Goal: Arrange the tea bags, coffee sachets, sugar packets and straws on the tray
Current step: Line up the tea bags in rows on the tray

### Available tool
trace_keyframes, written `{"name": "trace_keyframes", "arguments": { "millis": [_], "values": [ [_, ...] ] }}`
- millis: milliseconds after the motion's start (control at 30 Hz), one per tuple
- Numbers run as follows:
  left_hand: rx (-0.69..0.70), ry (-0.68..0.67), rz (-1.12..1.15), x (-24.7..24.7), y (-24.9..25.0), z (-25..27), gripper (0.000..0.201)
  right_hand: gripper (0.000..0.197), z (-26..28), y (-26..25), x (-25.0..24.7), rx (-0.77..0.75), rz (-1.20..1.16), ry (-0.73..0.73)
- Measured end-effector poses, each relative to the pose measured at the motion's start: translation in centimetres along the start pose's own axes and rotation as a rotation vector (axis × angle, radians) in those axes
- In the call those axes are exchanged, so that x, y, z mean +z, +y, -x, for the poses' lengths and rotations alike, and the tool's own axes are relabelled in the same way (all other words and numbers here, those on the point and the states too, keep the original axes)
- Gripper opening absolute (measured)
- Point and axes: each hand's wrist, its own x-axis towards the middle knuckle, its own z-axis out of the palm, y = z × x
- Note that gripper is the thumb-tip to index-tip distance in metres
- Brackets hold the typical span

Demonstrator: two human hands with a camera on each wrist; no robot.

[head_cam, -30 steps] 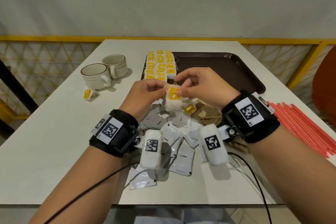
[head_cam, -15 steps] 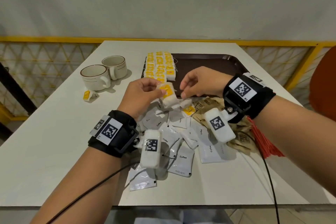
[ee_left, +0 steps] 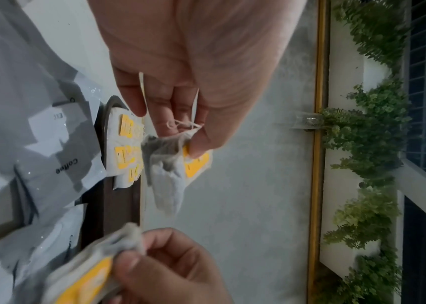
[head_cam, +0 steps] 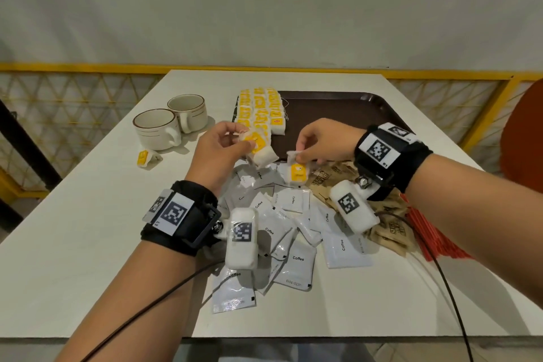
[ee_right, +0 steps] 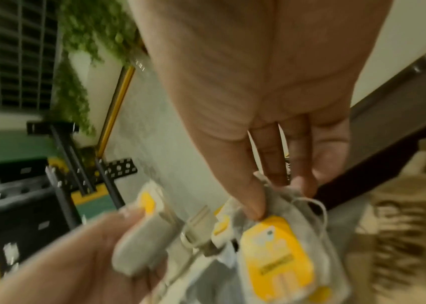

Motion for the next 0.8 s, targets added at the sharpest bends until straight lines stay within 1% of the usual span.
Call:
{"name": "trace_keyframes", "arguments": {
  "millis": [133,233,333,400,467,500,600,633,700,767,800],
  "values": [
    [0.062,-0.113,-0.11,0.2,0.2,0.6,0.027,0.006,1.1,-0.7,-0.5,0.098,-0.635,-0.048],
    [0.073,-0.151,-0.221,0.9,0.4,0.9,0.033,0.011,1.7,-1.4,0.1,0.093,-1.066,-0.051],
    [0.057,-0.133,-0.27,1.4,0.3,1.0,0.032,0.01,2.0,-1.8,1.1,0.086,-1.314,0.021],
    [0.021,-0.106,-0.221,1.8,0.3,1.1,0.024,0.008,2.1,-2.1,1.8,0.079,-1.396,0.064],
    [0.0,-0.083,-0.148,1.9,0.5,1.2,0.018,0.006,2.0,-2.3,2.4,0.076,-1.413,0.083],
    [0.018,-0.082,-0.143,1.8,0.5,1.3,0.017,0.006,2.0,-2.4,2.7,0.076,-1.401,0.081],
    [0.092,-0.061,-0.215,1.4,0.4,1.1,0.02,0.01,1.9,-2.3,3.1,0.078,-1.258,0.054],
    [0.098,-0.053,-0.222,1.3,0.4,1.1,0.018,0.012,1.8,-2.3,3.1,0.072,-1.186,0.065],
    [0.09,-0.055,-0.228,1.2,0.3,0.9,0.013,0.021,1.7,-2.1,2.8,0.006,-1.01,0.161],
    [0.083,-0.075,-0.248,1.3,0.2,0.9,0.009,0.025,1.6,-2.1,2.2,-0.13,-0.724,0.282],
    [0.083,-0.084,-0.251,1.3,0.2,1.0,0.008,0.024,1.6,-2.2,1.9,-0.195,-0.579,0.304]
  ]
}}
